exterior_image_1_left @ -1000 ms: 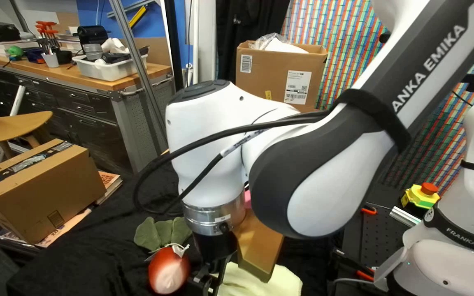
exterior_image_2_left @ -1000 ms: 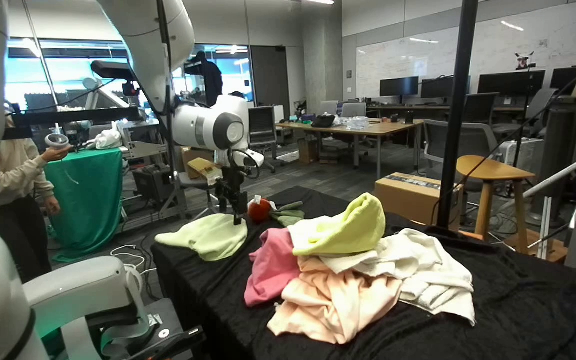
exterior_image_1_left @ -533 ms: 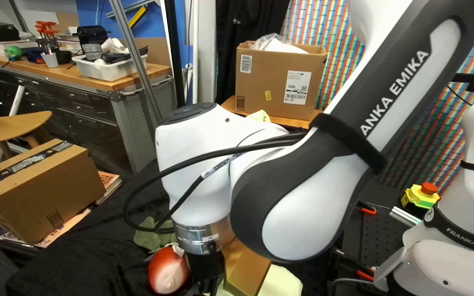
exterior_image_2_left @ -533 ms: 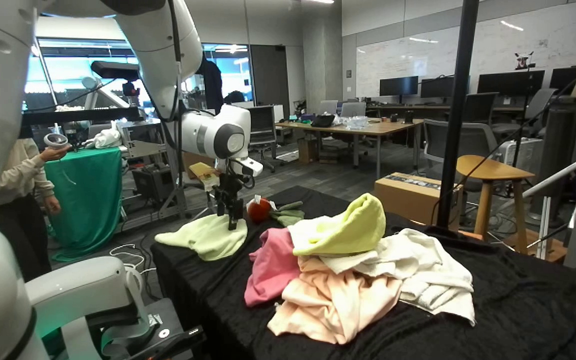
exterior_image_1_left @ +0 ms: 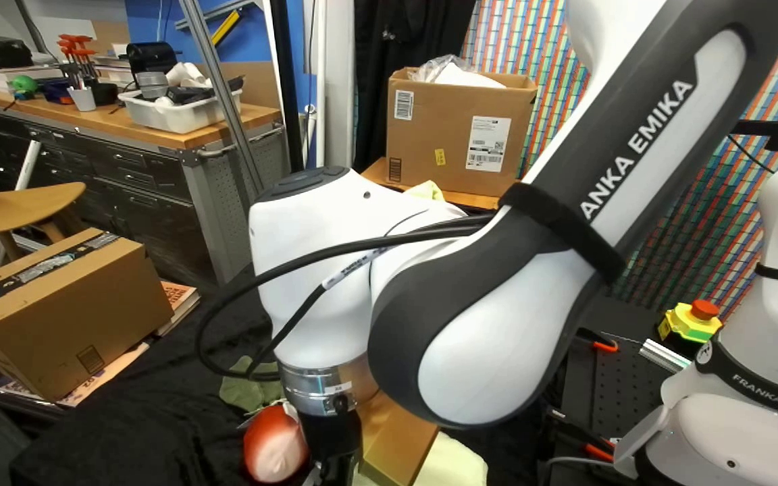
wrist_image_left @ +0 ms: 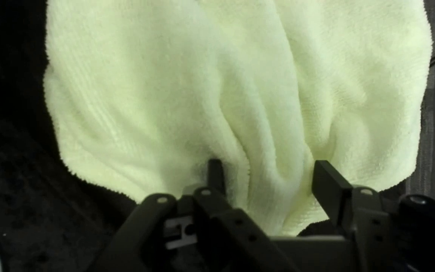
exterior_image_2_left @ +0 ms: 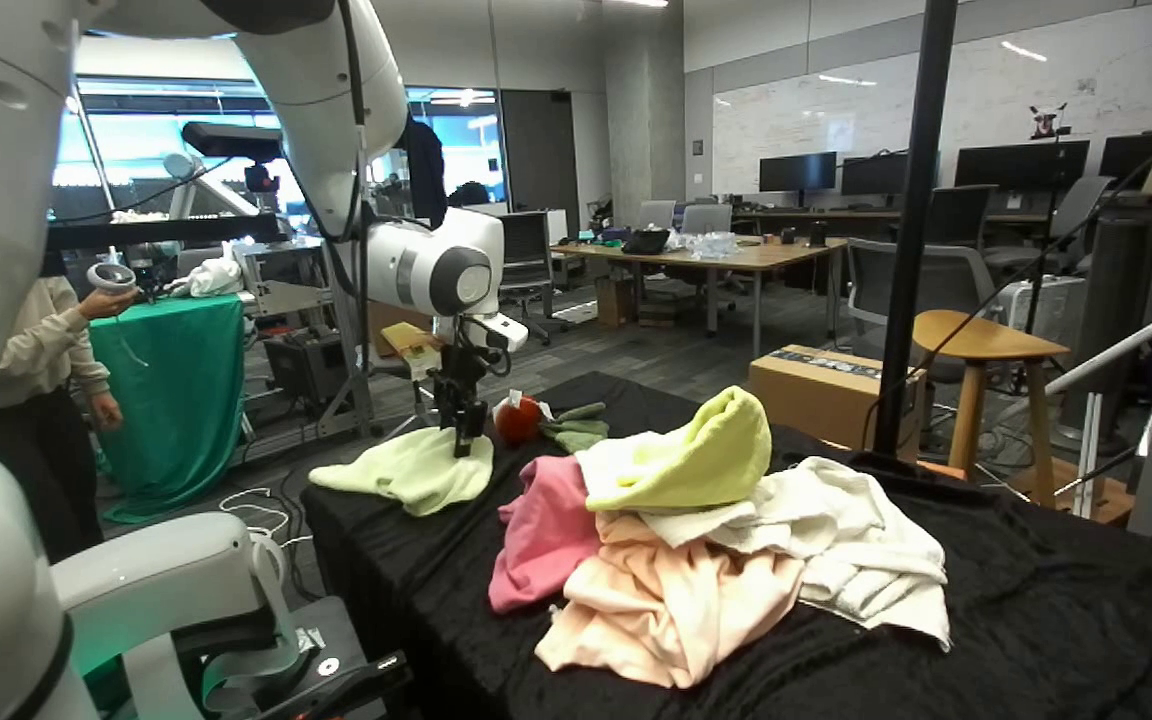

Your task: Place the t-shirts, towels and radish in a pile on the table

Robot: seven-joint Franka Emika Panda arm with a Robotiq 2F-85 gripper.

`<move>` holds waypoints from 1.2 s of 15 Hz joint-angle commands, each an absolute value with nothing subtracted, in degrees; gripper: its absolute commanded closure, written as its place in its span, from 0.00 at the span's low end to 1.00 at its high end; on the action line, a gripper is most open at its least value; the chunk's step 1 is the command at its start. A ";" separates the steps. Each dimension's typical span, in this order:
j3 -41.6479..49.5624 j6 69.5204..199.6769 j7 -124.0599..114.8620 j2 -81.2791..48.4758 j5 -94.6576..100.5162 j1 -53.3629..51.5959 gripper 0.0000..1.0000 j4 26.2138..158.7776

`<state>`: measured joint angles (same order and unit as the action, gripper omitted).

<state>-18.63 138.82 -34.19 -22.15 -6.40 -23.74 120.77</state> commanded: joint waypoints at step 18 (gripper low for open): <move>-15.62 136.71 -31.88 3.83 -3.51 -19.78 0.94 130.76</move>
<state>-16.08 136.38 -31.74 -4.11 -5.62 -21.21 125.83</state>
